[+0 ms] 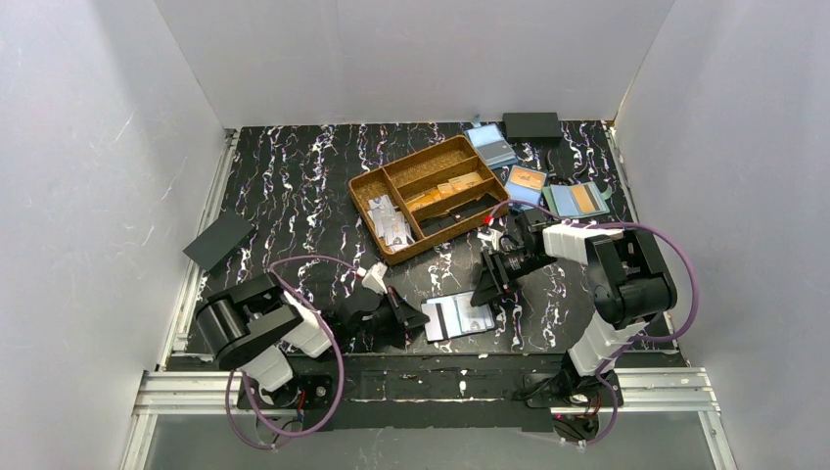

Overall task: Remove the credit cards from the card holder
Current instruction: Remove the credit card from the card holder, then place the credit card in the storage box.

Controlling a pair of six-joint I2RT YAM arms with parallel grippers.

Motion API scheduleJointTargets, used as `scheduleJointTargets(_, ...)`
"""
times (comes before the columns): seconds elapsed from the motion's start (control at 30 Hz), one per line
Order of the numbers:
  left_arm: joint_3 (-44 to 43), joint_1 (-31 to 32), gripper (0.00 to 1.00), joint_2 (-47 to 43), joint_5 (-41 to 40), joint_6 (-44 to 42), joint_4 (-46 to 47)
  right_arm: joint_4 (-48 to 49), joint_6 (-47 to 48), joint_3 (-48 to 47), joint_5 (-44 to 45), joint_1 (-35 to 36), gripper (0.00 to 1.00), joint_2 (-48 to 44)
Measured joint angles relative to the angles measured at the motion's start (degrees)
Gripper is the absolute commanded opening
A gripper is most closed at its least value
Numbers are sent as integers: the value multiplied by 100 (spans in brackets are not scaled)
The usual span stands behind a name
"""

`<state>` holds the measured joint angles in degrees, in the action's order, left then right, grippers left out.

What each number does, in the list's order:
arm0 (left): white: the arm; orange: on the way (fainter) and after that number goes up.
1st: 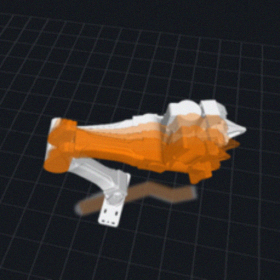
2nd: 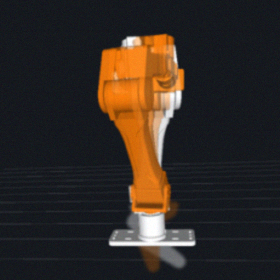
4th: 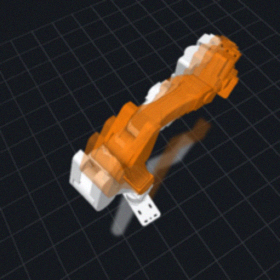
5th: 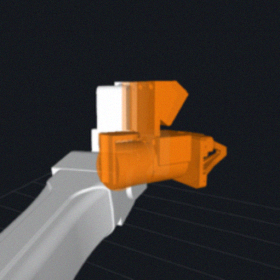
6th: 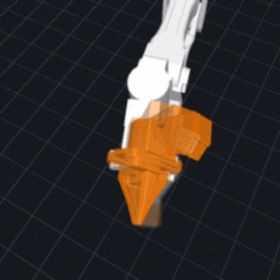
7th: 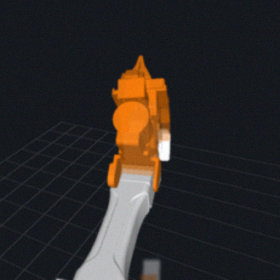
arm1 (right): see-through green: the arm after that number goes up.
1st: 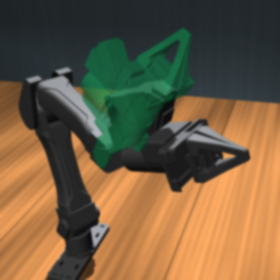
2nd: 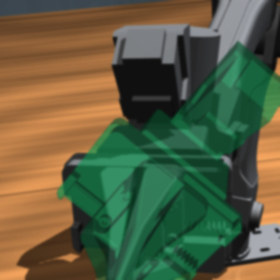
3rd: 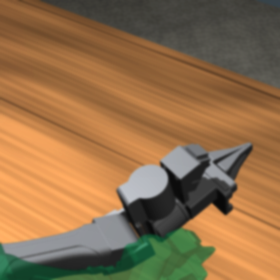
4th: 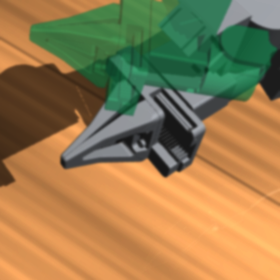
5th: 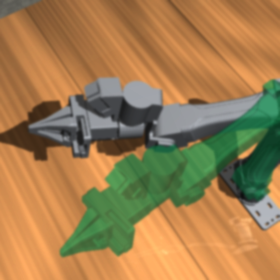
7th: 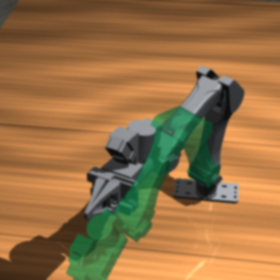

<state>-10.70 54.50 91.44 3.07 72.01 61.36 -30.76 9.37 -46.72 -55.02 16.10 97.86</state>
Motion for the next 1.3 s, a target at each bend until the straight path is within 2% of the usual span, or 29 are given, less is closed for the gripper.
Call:
scheduleJointTargets(0.27,166,-2,0,-767,0,-699,-323,-776,1198,-199,-778,-2,70,-136)
scheduleJointTargets(0.53,234,-2,0,-1545,162,-1381,-525,-2367,3281,-861,-1169,-68,73,-199)
scheduleJointTargets(0.8,-269,-2,0,-1624,866,-2131,-686,-3705,5021,-1027,-1226,-70,78,-577)
scheduleJointTargets(0.97,-890,-2,0,-1725,1329,-2841,-1045,-4050,5595,-1113,-1165,-70,78,-966)
scheduleJointTargets(1.1,-1187,-2,0,-1851,1591,-3268,-1239,-4321,5864,-1578,-1060,-70,80,-1025)
scheduleJointTargets(1.3,-1547,-2,0,-1880,1880,-3665,-1552,-4682,6122,-2149,-953,-22,79,-1029)
